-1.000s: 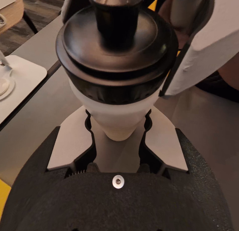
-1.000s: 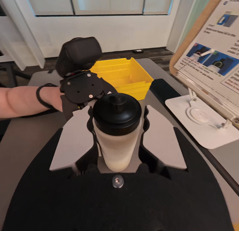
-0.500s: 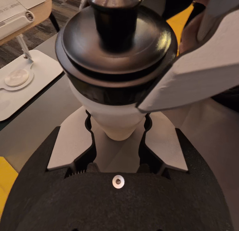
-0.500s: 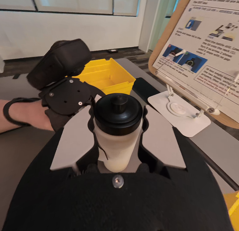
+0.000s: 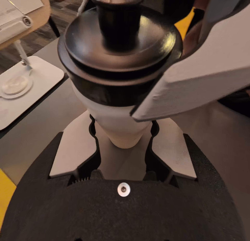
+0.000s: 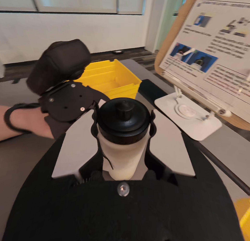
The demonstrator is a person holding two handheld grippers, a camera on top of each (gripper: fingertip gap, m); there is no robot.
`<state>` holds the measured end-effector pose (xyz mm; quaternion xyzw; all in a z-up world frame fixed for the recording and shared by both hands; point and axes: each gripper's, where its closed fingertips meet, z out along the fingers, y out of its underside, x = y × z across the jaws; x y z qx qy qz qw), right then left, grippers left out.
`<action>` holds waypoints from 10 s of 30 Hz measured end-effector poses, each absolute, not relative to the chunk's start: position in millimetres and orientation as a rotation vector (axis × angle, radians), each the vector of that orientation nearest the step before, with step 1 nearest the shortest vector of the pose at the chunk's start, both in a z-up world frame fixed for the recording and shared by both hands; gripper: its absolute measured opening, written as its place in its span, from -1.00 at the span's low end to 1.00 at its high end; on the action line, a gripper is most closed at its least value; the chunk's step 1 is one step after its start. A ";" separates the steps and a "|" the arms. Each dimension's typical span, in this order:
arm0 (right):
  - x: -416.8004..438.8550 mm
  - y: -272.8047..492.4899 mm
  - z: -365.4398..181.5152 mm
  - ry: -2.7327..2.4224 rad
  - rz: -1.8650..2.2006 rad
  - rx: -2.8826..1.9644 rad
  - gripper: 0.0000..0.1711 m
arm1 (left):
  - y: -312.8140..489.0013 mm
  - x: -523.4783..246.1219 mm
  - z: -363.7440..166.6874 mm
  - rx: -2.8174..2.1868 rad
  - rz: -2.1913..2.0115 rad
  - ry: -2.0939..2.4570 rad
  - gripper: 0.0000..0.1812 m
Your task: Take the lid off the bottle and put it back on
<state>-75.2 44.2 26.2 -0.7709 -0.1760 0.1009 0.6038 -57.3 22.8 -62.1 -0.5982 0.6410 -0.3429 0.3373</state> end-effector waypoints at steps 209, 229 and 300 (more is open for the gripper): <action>263.7 -187.0 -104.4 1.037 0.072 -2.613 -0.44 | 288.0 -365.9 -47.0 -2.367 0.131 0.798 -0.34; 234.4 -164.4 -116.8 1.060 0.302 -2.653 -0.90 | 277.8 -362.1 -118.2 -2.702 -0.190 0.797 -0.93; 53.5 -37.0 11.0 0.375 0.267 -2.394 -0.91 | 172.1 -276.5 -51.1 -2.490 -0.354 1.334 -0.73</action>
